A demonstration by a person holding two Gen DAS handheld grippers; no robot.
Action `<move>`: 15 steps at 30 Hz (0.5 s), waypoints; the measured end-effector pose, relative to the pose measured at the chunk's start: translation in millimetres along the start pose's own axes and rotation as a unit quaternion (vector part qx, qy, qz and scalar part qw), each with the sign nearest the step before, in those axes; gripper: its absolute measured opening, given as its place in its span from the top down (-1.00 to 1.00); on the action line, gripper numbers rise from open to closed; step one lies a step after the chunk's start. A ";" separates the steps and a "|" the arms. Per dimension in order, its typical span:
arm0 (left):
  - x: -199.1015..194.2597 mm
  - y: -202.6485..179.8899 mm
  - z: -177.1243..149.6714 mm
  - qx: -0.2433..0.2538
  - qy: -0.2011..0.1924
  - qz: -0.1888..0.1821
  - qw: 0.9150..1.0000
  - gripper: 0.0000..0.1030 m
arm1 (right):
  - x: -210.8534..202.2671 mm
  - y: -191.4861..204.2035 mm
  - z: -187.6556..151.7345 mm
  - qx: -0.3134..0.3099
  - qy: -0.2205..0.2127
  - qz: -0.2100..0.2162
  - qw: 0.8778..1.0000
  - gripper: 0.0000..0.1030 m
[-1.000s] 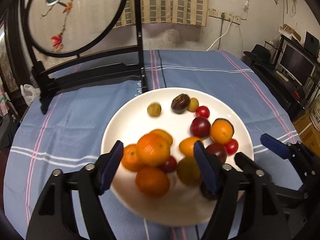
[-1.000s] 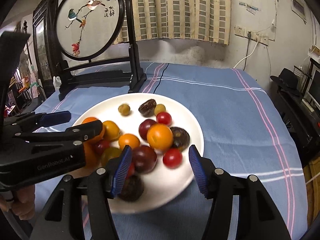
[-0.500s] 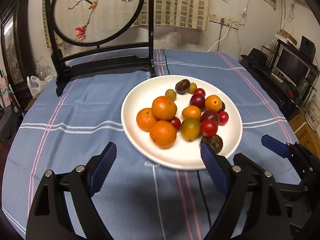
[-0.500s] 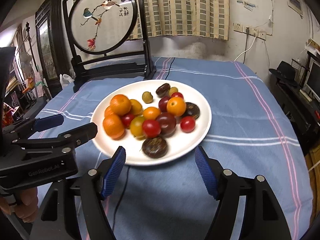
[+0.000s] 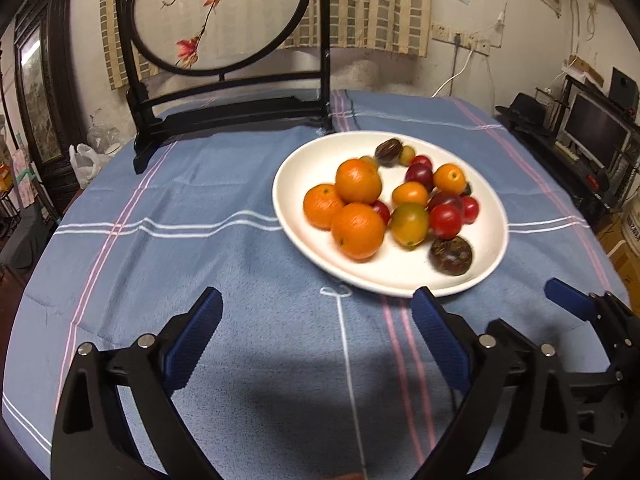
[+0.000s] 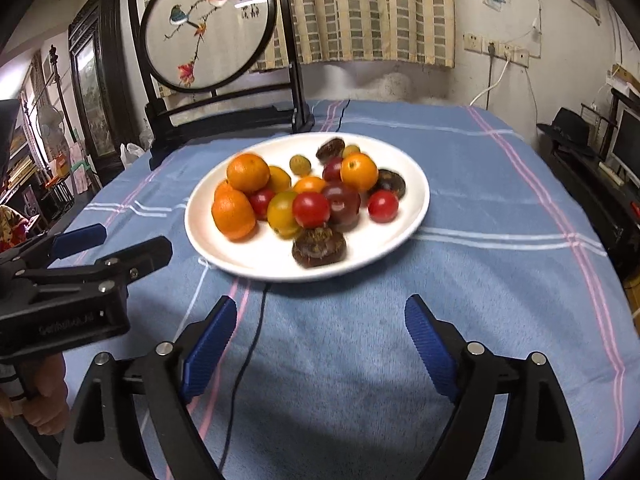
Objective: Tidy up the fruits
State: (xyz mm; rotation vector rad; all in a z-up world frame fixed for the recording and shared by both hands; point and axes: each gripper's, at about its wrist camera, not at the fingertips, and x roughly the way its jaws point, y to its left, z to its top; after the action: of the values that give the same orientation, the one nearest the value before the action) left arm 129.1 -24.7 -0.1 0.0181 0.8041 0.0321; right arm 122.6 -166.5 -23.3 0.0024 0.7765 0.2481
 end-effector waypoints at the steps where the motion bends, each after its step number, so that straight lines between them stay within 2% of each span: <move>1: 4.5 0.6 -2.1 0.000 0.005 0.003 1.000 -0.81 | 2.6 -1.1 -2.6 0.001 0.005 0.001 1.000 -0.69; 4: 13.5 1.6 -6.7 0.004 0.009 0.010 1.000 -0.81 | 8.7 -3.2 -7.3 -0.001 0.019 -0.005 1.000 -0.69; 7: 16.9 2.3 -11.1 0.010 0.009 0.017 1.000 -0.81 | 7.9 -4.0 -6.6 0.000 0.015 -0.011 1.000 -0.69; 15: 19.4 -3.4 -19.4 0.015 0.027 -0.002 1.000 -0.82 | 13.1 3.8 -10.3 -0.025 0.030 -0.035 0.999 -0.71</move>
State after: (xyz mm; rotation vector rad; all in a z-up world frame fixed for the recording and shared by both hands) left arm 128.7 -27.3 -27.5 0.0449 0.8587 0.0166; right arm 123.6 -160.7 -39.4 -0.0804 0.8278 0.2017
